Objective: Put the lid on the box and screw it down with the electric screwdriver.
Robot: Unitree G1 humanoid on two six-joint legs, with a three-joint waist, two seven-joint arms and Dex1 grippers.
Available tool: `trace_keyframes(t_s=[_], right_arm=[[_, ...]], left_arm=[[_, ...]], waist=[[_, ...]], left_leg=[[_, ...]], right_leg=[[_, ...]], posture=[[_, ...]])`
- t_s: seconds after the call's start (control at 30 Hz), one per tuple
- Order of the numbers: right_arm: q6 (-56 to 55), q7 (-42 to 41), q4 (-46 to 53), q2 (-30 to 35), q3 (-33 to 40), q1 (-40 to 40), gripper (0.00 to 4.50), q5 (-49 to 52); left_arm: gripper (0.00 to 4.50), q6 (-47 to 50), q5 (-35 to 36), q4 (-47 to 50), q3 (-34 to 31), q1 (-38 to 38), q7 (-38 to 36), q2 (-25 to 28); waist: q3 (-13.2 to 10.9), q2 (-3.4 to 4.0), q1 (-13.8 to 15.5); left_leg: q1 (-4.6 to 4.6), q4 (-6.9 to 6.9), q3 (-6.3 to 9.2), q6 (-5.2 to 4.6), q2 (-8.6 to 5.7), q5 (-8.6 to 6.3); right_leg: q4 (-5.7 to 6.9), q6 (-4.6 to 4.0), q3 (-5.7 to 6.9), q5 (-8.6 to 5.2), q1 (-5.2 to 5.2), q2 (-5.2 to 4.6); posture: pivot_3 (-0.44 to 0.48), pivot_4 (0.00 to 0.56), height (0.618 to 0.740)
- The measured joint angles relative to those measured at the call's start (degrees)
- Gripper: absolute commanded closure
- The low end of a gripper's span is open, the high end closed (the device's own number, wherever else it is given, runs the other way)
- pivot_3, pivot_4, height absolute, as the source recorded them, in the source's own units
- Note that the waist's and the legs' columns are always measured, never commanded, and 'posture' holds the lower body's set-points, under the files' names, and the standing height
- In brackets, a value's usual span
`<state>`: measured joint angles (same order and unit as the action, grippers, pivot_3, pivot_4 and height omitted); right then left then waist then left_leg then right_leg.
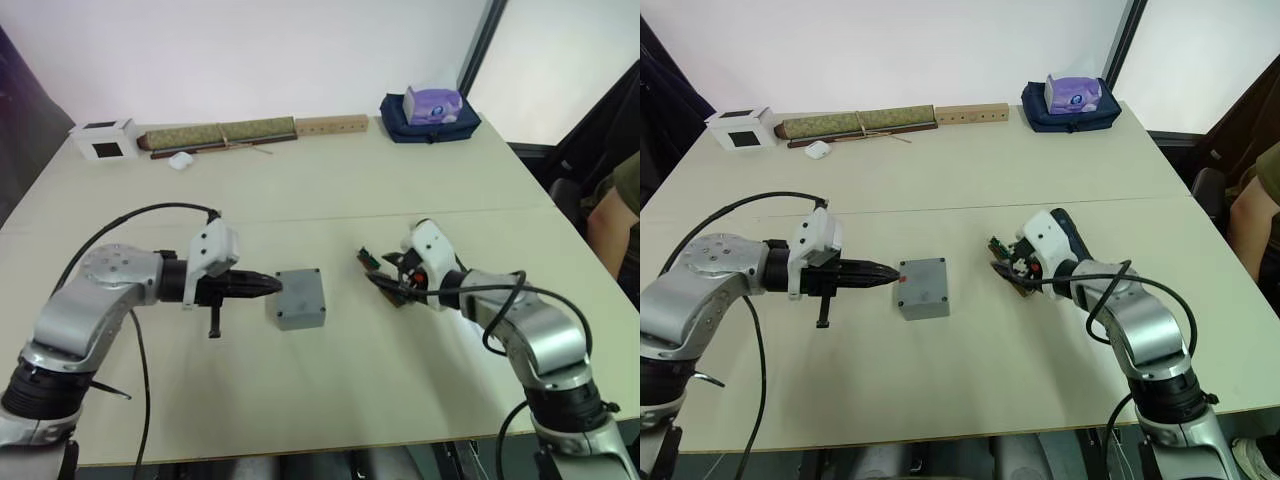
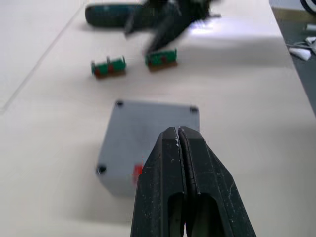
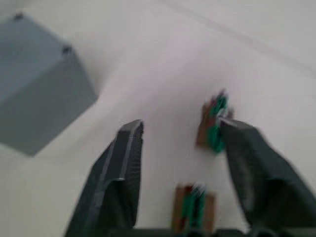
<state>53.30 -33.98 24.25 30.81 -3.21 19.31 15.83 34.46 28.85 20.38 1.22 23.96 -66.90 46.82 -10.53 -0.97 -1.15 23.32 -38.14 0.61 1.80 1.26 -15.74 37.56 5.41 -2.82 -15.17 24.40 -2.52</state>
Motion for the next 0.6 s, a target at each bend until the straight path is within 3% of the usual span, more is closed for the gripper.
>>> trace_keyframes(t_s=[0.07, 0.1, 0.6], right_arm=[[-0.5, 0.7, -0.5, 0.0, 0.0, -0.8, 0.08, 0.0], [-0.7, 1.0, -0.8, 0.0, 0.0, -1.0, 0.01, 0.0], [-2.7, 4.5, -4.5, -1.6, 0.6, -3.4, 0.01, 0.4]], left_arm=[[4.50, 0.0, 0.1, 0.0, 0.3, 0.4, 0.3, -0.1], [4.50, 0.0, 0.1, 0.0, 0.3, 0.4, 0.5, -0.1], [4.50, 0.3, 0.5, 0.0, 0.9, 1.2, 1.2, -0.7]], waist=[[0.0, 0.00, -0.1], [0.0, 0.00, -0.1], [0.0, 0.00, 0.0]], left_leg=[[-0.01, 0.00, 0.00, 0.00, 0.02, 0.00], [-0.01, 0.00, 0.01, 0.00, 0.02, 0.00], [-0.01, 0.00, 0.01, 0.00, 0.01, 0.00]], right_leg=[[0.00, 0.00, -0.01, 0.00, 0.00, 0.04], [0.00, 0.00, 0.00, 0.00, 0.00, 0.05], [0.00, 0.00, -0.01, 0.00, 0.00, 0.03]], posture=[[0.000, 0.150, 0.740], [0.000, 0.150, 0.740], [0.000, 0.150, 0.740]])
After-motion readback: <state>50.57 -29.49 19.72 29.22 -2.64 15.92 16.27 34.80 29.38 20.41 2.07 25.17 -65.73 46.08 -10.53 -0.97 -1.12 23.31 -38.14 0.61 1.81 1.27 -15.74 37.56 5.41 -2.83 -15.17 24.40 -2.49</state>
